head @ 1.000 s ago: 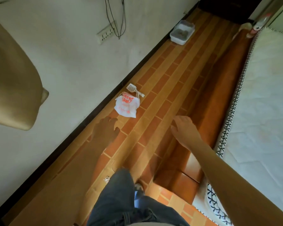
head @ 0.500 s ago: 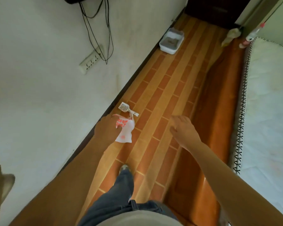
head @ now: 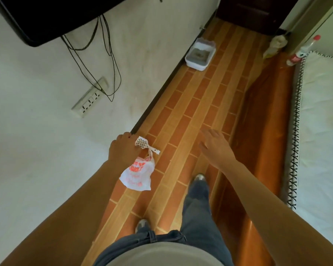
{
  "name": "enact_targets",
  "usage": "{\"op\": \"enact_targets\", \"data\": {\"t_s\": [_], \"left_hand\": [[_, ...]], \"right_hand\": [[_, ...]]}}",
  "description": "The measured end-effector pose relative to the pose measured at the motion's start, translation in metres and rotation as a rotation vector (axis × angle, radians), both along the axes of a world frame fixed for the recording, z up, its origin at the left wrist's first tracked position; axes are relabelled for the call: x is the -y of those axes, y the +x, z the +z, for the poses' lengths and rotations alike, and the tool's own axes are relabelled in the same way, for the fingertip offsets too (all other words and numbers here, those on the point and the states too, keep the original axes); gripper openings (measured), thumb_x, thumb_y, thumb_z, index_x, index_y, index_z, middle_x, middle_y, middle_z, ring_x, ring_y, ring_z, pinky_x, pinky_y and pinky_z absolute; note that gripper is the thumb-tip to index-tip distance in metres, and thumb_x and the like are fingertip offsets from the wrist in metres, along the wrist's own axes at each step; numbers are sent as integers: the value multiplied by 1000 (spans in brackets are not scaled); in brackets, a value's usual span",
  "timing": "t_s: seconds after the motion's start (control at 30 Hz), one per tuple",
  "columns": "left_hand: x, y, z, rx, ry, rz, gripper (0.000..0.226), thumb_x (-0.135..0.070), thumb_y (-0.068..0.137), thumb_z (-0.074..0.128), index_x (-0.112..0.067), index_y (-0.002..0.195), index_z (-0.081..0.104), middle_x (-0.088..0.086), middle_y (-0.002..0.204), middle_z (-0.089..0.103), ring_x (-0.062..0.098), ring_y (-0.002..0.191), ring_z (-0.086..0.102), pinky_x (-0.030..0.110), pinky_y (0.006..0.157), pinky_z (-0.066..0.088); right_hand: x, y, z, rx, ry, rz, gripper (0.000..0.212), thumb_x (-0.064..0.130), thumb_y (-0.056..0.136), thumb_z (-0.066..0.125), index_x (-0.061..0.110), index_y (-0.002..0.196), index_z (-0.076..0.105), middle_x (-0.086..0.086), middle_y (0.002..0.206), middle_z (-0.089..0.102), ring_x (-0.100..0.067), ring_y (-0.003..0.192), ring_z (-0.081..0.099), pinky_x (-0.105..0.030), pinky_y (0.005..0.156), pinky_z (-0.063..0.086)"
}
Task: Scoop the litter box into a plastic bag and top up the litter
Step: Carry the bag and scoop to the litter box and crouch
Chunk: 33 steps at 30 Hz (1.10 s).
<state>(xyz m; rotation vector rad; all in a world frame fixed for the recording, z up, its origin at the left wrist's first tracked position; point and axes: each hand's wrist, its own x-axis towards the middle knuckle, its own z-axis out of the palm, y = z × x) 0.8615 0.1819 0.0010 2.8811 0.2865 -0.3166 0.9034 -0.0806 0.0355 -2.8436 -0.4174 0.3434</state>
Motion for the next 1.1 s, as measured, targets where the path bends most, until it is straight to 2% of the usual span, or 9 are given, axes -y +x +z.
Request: {"op": "enact_targets", "data": {"t_s": [0.1,0.27,0.4,0.53,0.8,1.1], "left_hand": [[10,33,-4,-8,5,82,41,-36,98,41,-17,134,48,6,139,48,24,124,48,34,101,39],[44,94,-7,-17,-34,283,42,-36,98,41,-17,135,49,8,140,46,27,126,46,38,104,37],[77,132,0,-38,-75,448,43,-34,96,45,-19,136,47,8,141,44,27,128,42,39,105,35],[90,151,5,-36,-99,618,43,-32,96,45,-21,137,45,5,144,41,25,130,39,39,106,34],[86,120,-4,-43,-91,919,42,-28,94,49,-19,135,49,7,141,45,26,126,44,39,101,39],[72,91,-21,-79,-89,1073,44,-34,94,51,-19,136,46,4,143,45,24,131,42,39,104,39]], "right_hand": [[6,55,-7,22,12,87,46,20,96,44,10,140,36,-9,137,48,-25,130,36,-33,107,30],[22,160,-11,7,-20,248,47,24,97,41,15,142,34,-5,140,45,-22,133,34,-37,112,30],[32,230,-3,-13,-75,430,46,25,99,38,14,143,32,-4,141,43,-20,133,33,-32,109,29],[20,282,-3,6,-67,570,45,26,97,45,18,140,35,-3,137,47,-19,130,38,-32,107,34],[-37,303,-19,35,-44,889,47,28,96,46,15,140,36,-3,138,47,-20,131,40,-34,110,35],[-84,284,-35,11,-65,1048,46,27,98,43,13,141,35,-4,139,47,-20,133,38,-32,111,31]]}}
